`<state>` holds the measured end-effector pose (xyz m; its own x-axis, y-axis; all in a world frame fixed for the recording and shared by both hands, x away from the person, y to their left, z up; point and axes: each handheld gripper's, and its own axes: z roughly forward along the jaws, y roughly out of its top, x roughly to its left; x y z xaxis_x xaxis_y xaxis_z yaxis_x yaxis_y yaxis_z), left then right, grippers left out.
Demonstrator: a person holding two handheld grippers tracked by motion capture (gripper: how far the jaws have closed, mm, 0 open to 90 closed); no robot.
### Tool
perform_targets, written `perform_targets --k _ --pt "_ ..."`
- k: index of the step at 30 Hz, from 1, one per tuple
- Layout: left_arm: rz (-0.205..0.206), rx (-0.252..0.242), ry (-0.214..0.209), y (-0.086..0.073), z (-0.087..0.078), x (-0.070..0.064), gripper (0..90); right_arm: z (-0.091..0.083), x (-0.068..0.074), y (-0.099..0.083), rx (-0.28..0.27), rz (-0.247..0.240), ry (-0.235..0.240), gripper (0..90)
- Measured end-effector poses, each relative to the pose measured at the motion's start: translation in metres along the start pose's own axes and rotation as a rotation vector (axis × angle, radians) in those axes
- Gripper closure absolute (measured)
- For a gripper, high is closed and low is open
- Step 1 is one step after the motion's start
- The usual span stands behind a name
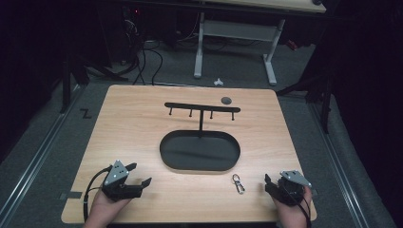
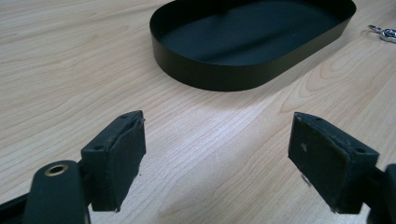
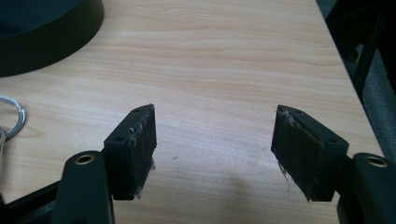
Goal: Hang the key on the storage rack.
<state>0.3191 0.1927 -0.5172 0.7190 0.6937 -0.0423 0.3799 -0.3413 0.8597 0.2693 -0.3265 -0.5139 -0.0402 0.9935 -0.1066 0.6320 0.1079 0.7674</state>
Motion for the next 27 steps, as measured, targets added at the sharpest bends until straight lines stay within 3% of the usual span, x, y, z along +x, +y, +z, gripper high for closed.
perform_targets --k 10,27 --pt "0.011 0.001 -0.018 0.0021 0.0041 -0.002 19.7 -0.0006 0.0016 -0.0013 0.017 -0.002 0.027 34.4" --pt "0.005 0.0 -0.021 0.0022 0.0052 -0.0021 18.3 -0.002 0.0054 0.0016 0.015 0.004 0.054 28.9"
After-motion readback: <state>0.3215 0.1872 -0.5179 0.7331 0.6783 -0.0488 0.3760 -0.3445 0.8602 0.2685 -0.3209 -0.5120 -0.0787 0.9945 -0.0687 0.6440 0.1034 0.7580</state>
